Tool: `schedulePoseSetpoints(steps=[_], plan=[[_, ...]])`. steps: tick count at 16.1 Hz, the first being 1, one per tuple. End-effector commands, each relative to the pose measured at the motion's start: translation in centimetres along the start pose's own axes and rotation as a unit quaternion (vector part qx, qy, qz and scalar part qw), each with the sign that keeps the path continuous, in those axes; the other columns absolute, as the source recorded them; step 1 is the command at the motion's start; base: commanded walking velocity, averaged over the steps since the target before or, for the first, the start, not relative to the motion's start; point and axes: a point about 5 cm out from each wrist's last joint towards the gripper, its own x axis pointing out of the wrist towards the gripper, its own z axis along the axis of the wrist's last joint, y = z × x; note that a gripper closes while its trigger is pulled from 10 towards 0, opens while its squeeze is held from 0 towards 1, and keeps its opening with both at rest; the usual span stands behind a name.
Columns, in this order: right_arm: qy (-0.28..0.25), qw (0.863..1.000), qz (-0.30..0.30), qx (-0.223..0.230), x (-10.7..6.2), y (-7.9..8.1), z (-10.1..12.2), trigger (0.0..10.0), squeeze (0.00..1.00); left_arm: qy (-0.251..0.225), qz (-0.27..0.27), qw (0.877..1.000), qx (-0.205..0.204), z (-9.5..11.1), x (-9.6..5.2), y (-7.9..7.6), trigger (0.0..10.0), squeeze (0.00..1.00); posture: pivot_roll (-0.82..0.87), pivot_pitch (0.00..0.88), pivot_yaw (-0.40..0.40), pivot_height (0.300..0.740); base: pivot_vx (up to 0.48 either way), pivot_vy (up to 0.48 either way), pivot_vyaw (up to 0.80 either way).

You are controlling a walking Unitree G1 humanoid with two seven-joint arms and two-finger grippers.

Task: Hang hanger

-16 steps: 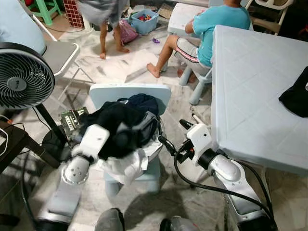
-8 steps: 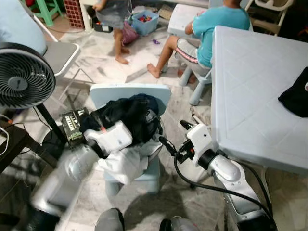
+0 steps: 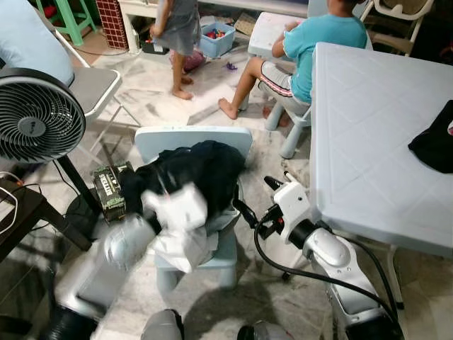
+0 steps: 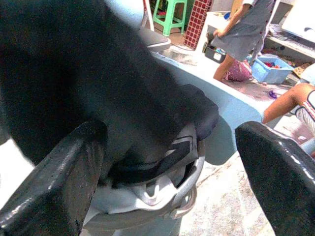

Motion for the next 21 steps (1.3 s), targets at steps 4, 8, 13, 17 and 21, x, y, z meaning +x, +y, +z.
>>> schedulePoseSetpoints(steps=[4, 8, 13, 17, 21], plan=[[0.003, 1.0, 0.0, -0.005, -0.2, -0.1, -0.1, 10.0, 0.0, 0.145, -0.023, 0.986, -0.076, -4.3, -2.4, -3.2, 10.0, 0.0, 0.06, 0.08, -0.045, 0.74, 0.0, 0.0, 0.0], [0.005, 1.0, 0.001, -0.008, -0.2, -0.1, -0.1, 10.0, 0.0, 0.234, 0.214, 0.933, -0.168, -7.9, -4.9, 2.0, 0.0, 0.0, 0.06, 0.083, -0.051, 0.74, 0.0, 0.0, 0.0], [0.006, 1.0, 0.003, -0.007, -0.2, 0.0, -0.1, 10.0, 0.0, 0.284, 0.197, 0.922, -0.174, -10.1, -4.2, 4.1, 10.0, 0.0, 0.05, 0.085, -0.049, 0.74, 0.0, 0.0, 0.0], [0.011, 1.0, 0.001, -0.011, -0.5, -0.1, -0.2, 10.0, 0.0, 0.265, 0.163, 0.928, -0.206, -9.4, -2.4, 2.7, 10.0, 0.0, 0.04, 0.087, -0.049, 0.74, 0.0, 0.0, 0.0], [0.009, 1.0, 0.003, -0.011, -0.2, 0.0, -0.1, 10.0, 0.0, 0.243, 0.155, 0.923, -0.254, -7.8, -1.2, 1.5, 10.0, 1.0, 0.04, 0.088, -0.051, 0.74, 0.0, 0.0, 0.0]])
